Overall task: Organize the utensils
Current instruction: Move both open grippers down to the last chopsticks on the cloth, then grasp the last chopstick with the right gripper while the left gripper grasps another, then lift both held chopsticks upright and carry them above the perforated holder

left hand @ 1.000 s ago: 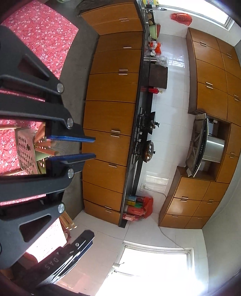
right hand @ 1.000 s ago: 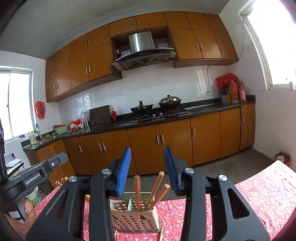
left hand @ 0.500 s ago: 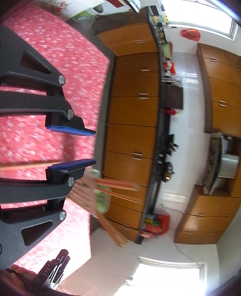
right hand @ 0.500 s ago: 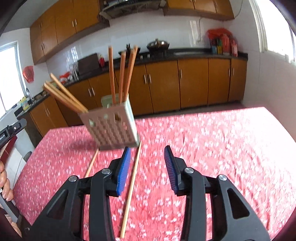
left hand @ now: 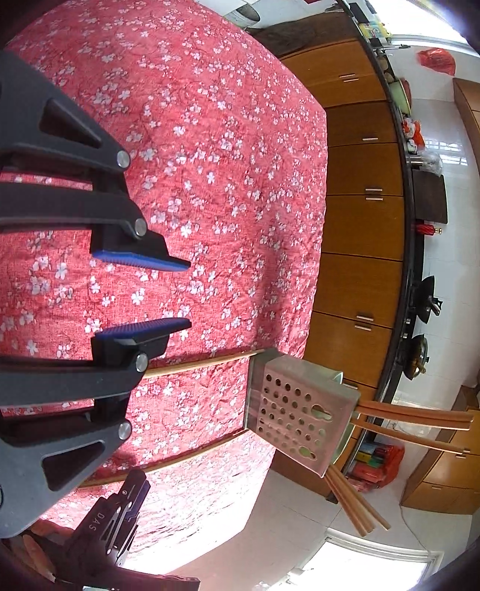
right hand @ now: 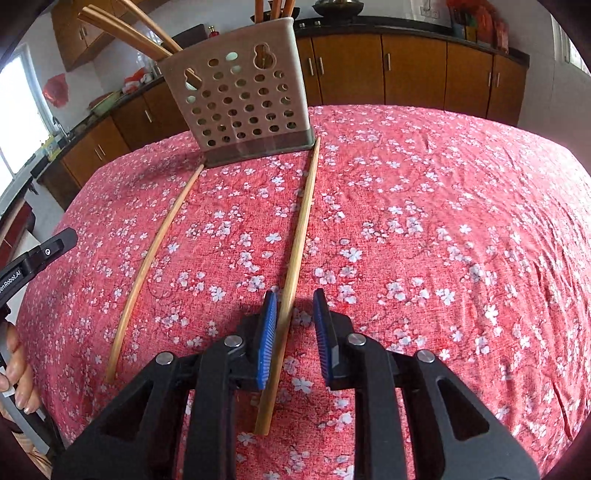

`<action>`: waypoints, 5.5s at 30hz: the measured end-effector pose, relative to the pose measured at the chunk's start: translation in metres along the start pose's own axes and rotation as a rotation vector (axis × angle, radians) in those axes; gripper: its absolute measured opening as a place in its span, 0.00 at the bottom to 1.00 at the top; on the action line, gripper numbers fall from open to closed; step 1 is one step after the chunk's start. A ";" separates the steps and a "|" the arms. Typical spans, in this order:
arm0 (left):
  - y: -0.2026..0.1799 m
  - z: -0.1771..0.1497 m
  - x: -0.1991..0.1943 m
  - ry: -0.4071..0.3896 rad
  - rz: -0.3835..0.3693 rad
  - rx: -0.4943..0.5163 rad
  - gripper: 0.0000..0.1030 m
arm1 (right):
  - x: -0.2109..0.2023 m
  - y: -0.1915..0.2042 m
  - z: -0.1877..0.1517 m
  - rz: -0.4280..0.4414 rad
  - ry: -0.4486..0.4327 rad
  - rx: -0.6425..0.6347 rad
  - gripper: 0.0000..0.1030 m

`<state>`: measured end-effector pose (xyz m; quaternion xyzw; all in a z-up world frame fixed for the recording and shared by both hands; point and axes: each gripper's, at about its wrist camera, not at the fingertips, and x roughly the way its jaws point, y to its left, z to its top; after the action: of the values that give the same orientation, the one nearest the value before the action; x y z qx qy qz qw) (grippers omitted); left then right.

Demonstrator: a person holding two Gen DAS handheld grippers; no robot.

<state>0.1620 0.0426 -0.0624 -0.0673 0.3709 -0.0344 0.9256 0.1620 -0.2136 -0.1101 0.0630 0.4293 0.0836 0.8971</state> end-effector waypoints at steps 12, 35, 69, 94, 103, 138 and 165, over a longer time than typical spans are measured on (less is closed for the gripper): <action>-0.059 -0.021 0.024 0.102 -0.095 0.159 0.26 | -0.014 -0.075 0.004 -0.125 -0.033 0.165 0.08; 0.006 0.014 0.068 0.129 0.126 0.090 0.16 | 0.001 -0.071 0.021 -0.201 -0.034 0.059 0.08; 0.005 0.015 0.072 0.129 0.122 0.085 0.18 | 0.003 -0.067 0.018 -0.217 -0.053 0.040 0.12; 0.004 0.015 0.073 0.129 0.125 0.084 0.18 | 0.004 -0.069 0.018 -0.216 -0.054 0.047 0.14; 0.003 0.015 0.074 0.129 0.127 0.083 0.18 | 0.004 -0.068 0.018 -0.217 -0.054 0.046 0.14; -0.006 0.040 -0.035 -0.088 0.088 0.153 0.08 | -0.094 -0.062 0.044 -0.170 -0.312 0.046 0.08; -0.053 0.121 -0.127 -0.395 -0.163 0.065 0.07 | -0.181 -0.024 0.100 -0.019 -0.649 0.024 0.07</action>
<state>0.1536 0.0162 0.1189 -0.0725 0.1742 -0.1076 0.9761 0.1305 -0.2781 0.0847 0.0929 0.1225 0.0457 0.9871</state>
